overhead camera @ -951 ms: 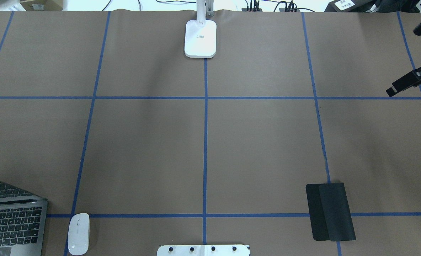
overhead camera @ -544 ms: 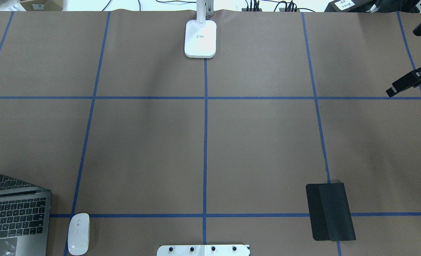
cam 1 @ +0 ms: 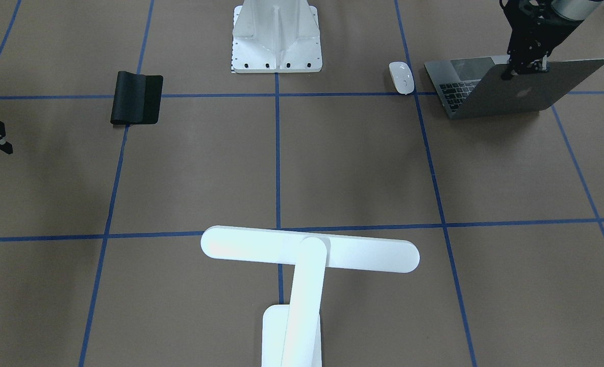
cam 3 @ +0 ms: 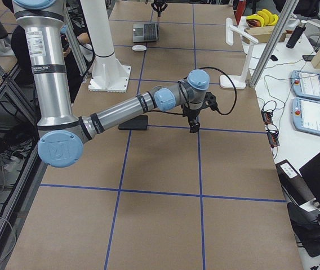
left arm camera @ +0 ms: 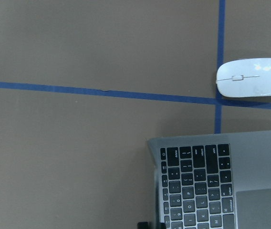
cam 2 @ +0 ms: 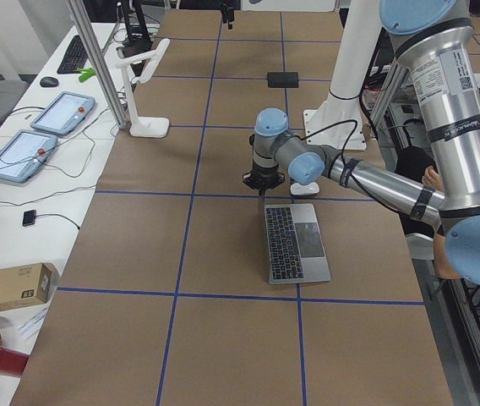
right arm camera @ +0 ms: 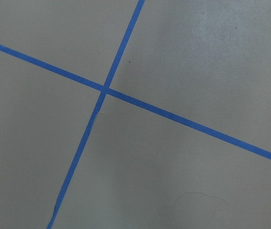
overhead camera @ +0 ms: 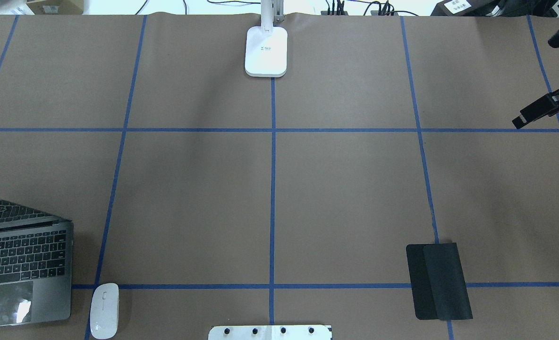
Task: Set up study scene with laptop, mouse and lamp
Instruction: 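Slide the laptop with the left gripper away from the robot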
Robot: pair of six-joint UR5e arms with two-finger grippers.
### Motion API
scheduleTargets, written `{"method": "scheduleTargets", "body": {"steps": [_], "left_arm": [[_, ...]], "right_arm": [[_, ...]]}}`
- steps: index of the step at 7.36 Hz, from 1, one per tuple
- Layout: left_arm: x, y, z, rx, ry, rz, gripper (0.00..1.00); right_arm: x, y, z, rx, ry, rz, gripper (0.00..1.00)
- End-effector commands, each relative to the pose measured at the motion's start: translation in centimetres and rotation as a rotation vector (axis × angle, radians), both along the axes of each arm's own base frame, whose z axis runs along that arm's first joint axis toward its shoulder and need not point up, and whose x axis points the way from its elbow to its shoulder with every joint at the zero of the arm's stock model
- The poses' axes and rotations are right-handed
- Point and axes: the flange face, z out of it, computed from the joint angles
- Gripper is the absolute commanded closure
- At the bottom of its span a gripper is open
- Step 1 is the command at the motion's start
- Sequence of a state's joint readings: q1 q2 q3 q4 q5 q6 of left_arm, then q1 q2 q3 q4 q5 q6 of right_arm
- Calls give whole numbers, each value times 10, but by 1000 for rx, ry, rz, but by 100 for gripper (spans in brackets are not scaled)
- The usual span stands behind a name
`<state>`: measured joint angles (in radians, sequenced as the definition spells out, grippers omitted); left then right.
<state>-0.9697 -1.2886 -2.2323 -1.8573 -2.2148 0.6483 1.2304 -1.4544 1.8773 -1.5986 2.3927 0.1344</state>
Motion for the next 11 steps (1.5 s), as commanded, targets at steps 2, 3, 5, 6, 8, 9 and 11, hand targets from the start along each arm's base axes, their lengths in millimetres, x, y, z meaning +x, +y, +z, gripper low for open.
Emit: {"method": "scheduleTargets", "body": {"steps": [2,3,5,6,8,9,11], "left_arm": [[14,-70,-88,60,-14,-8,100],[7,-99,-119,77,-46,-10,100],[20,-156,-153,77,-66,-23,100],[29,-177,-165,96,-86,-39,100],[43,-195,-183,112,-83,-40,100],[61,-194,-202,103,-62,-42,100],[113,-172,-239,39,-5,-51,100]], "right_arm": [[1,1,1,-3,2,3,0],[1,1,3,-8,3,4,0],[2,2,6,-13,5,4,0],[2,3,6,-13,5,4,0],[3,3,7,-16,6,6,0],[2,2,11,-23,8,6,0],[3,1,15,-31,12,6,0]]}}
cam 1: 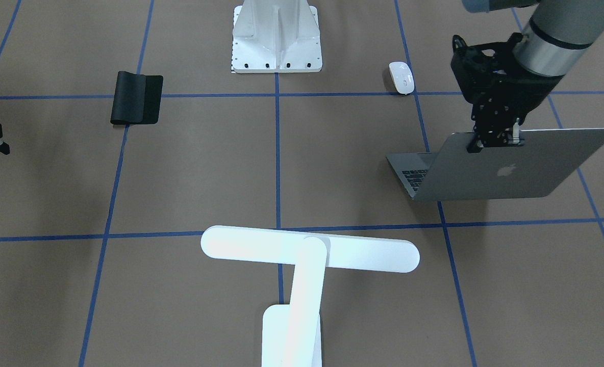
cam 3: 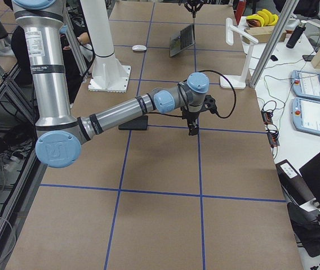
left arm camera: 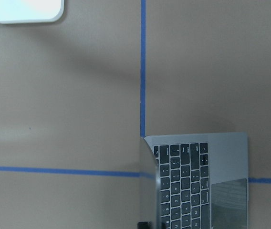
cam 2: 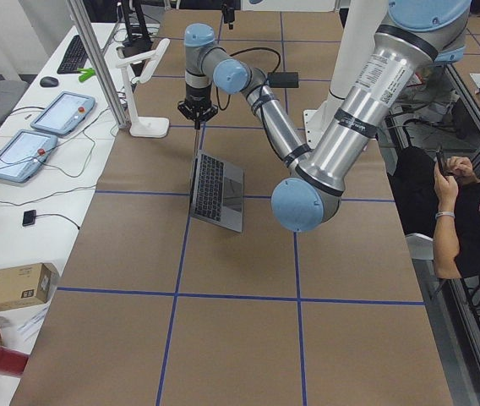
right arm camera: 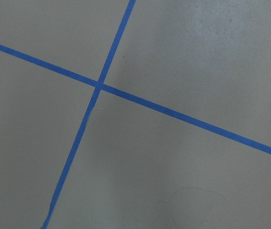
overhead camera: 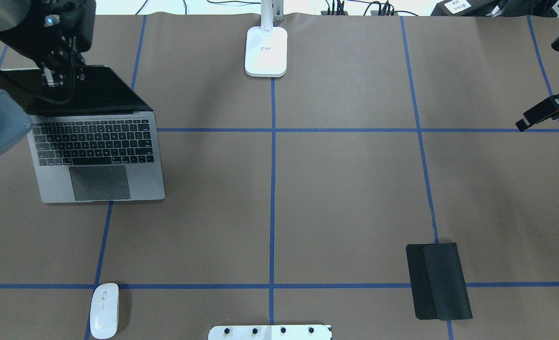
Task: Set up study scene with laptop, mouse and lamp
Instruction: 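Slide the laptop with the left gripper away from the robot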
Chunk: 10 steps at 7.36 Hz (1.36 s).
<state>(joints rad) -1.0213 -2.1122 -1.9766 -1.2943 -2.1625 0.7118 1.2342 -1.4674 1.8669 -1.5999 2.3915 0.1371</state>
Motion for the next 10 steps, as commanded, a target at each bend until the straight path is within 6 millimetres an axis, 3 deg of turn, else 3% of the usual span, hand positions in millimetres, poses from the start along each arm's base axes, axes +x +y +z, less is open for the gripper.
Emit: {"method": "scheduleTargets", "body": {"steps": [1,3,4,5,7,8,10], "left_arm": [[54,23,-40,-74,58,-11,100],[73,33,-74,-86,96,-30,100],[83,37,-81,-87,97,-32,100],[83,34,-81,-66,82,-51,100],[100,41,-80,-19,46,-61,100],[102,41,-88,5,44,-67,100],[107,34,-81,63,11,-25,100]], "right_arm": [[1,-1,6,-9,4,1,0],[1,-1,7,-12,5,1,0],[2,-1,8,-13,5,2,0],[1,-1,8,-15,6,1,0],[0,-4,12,-23,9,3,0],[0,-5,12,-26,11,7,0],[-1,-7,15,-31,18,10,0]]}}
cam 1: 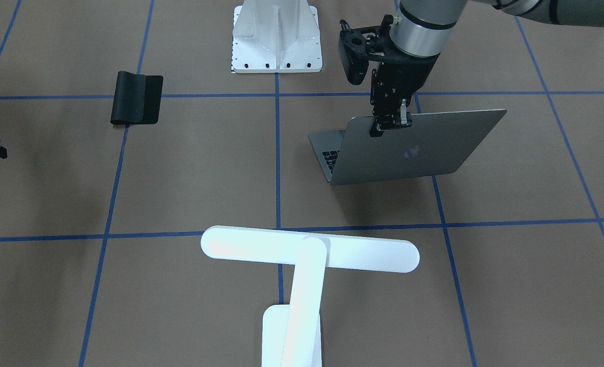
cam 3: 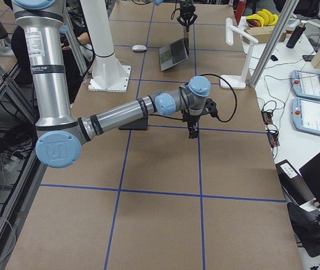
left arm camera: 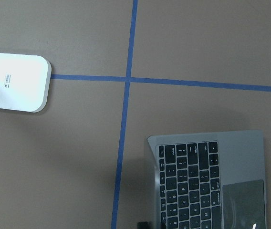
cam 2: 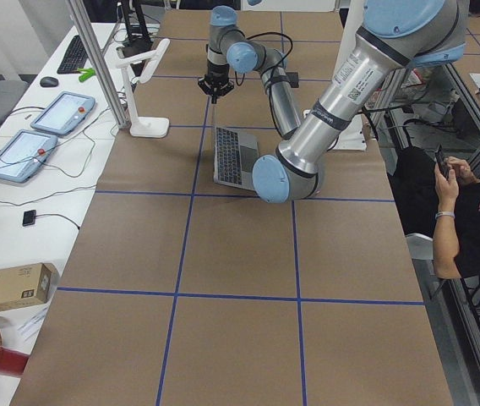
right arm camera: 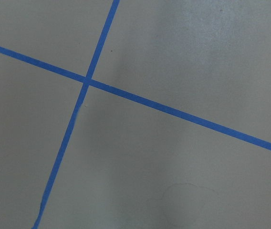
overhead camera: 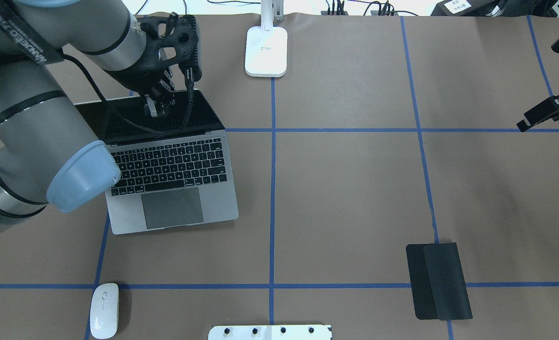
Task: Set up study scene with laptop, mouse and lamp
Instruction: 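Push the laptop farther toward the lamp base with the left gripper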
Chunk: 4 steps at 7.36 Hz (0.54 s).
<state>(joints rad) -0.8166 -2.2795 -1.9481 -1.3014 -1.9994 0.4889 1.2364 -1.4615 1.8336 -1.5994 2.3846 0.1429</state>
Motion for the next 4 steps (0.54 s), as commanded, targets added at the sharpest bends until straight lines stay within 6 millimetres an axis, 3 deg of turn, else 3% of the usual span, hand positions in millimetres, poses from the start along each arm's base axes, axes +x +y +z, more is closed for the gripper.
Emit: {"method": "scheduleTargets", "body": {"steps": [1,3,4], "left_arm": [[6,-4,6,46,-26,29,100],[41,9,-7,77,-13,11,100],[46,4,-11,57,-10,-3,100]], "right_arm": [[0,-1,1,-4,3,3,0],[0,-2,-1,-2,2,5,0],[0,-2,-1,-2,2,5,0]]}}
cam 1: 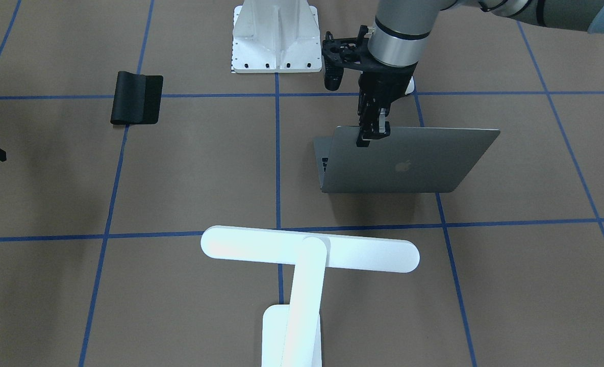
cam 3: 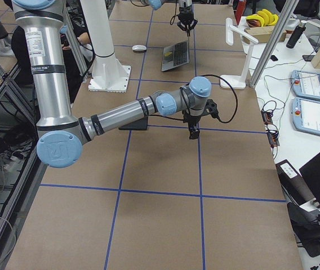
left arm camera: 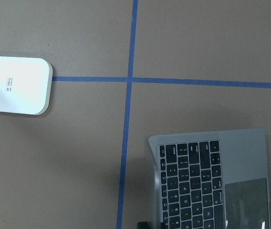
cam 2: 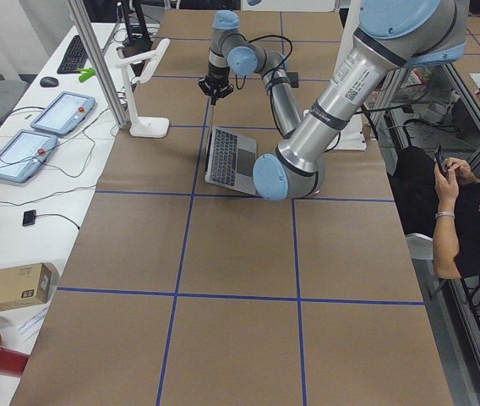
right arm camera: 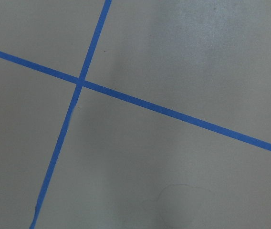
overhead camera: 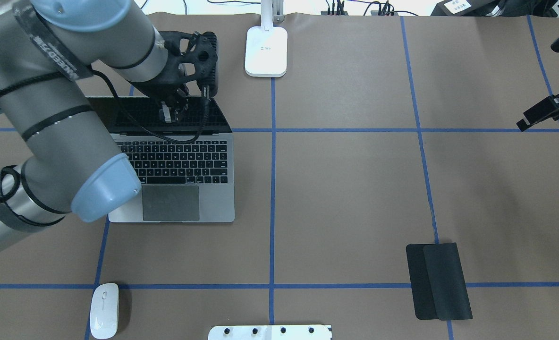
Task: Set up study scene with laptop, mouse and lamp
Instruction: 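Push the laptop farther toward the lamp base with the left gripper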
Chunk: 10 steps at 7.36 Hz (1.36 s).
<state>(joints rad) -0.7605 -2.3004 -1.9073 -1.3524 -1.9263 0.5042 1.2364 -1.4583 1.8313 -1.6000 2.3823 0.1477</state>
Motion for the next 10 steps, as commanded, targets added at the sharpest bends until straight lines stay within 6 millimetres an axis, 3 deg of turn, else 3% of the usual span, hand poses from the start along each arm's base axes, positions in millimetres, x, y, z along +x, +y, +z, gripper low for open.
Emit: {"method": "scheduleTargets", "body": {"steps": [1,4,6,8,10], "left_arm": [[14,-4,-4,-11,-1,-15,100],[0,-14,-16,3,14,-44,100],[4,-24,-9,-3,6,-50,100],[24,-46,7,20,29,-52,100],[14,-56,2,40,28,-61,100]], "right_arm": [[0,0,-2,3,-1,1,0],[0,0,-2,5,-1,0,0],[0,0,-2,5,-1,0,0],[0,0,-1,2,-1,1,0],[0,-1,-1,2,0,1,0]]}}
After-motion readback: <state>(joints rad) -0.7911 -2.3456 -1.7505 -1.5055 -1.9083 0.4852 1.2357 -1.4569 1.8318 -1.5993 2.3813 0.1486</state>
